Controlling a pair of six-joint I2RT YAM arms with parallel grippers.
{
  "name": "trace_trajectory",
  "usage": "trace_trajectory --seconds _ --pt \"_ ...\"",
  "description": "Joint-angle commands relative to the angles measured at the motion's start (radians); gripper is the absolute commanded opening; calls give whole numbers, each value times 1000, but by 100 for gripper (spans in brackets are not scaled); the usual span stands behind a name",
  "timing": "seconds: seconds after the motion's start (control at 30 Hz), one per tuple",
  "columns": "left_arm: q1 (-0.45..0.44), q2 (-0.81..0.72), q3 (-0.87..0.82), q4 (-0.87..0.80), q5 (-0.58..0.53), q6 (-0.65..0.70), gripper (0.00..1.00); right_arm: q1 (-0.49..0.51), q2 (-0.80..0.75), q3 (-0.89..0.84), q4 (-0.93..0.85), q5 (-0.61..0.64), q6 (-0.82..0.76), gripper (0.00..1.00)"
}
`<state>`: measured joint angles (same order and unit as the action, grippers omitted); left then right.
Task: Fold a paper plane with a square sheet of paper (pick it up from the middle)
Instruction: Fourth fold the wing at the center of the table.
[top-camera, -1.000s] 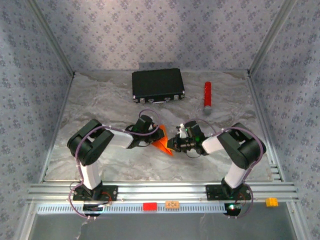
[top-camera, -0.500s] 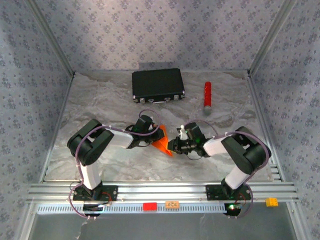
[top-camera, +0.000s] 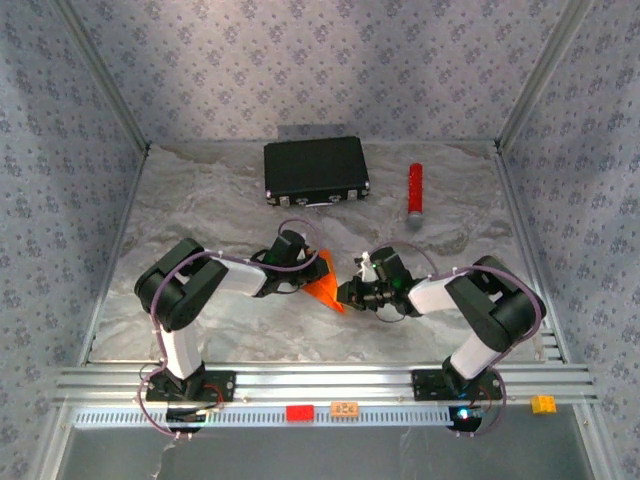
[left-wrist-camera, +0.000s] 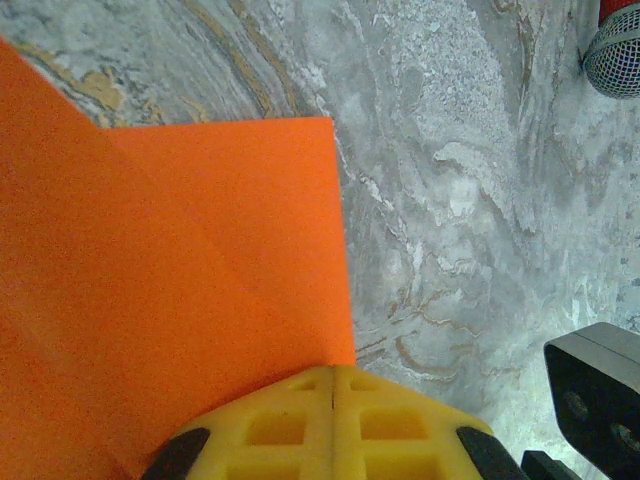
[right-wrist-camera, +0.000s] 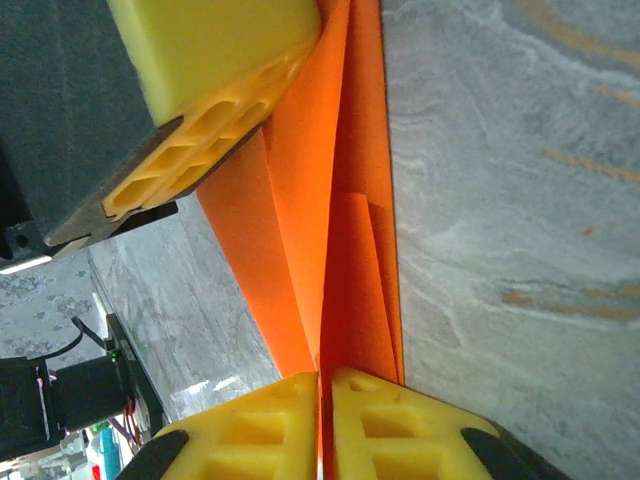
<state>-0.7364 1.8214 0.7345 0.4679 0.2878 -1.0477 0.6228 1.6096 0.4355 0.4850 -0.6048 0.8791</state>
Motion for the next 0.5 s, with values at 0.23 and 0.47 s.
trace_trajectory --seconds 0.23,0.47 --pt "-6 26 -14 -34 0 12 5 15 -34 -75 -205 30 -50 12" --pt "-7 25 -15 -32 0 12 5 16 -41 -79 -213 30 -52 10"
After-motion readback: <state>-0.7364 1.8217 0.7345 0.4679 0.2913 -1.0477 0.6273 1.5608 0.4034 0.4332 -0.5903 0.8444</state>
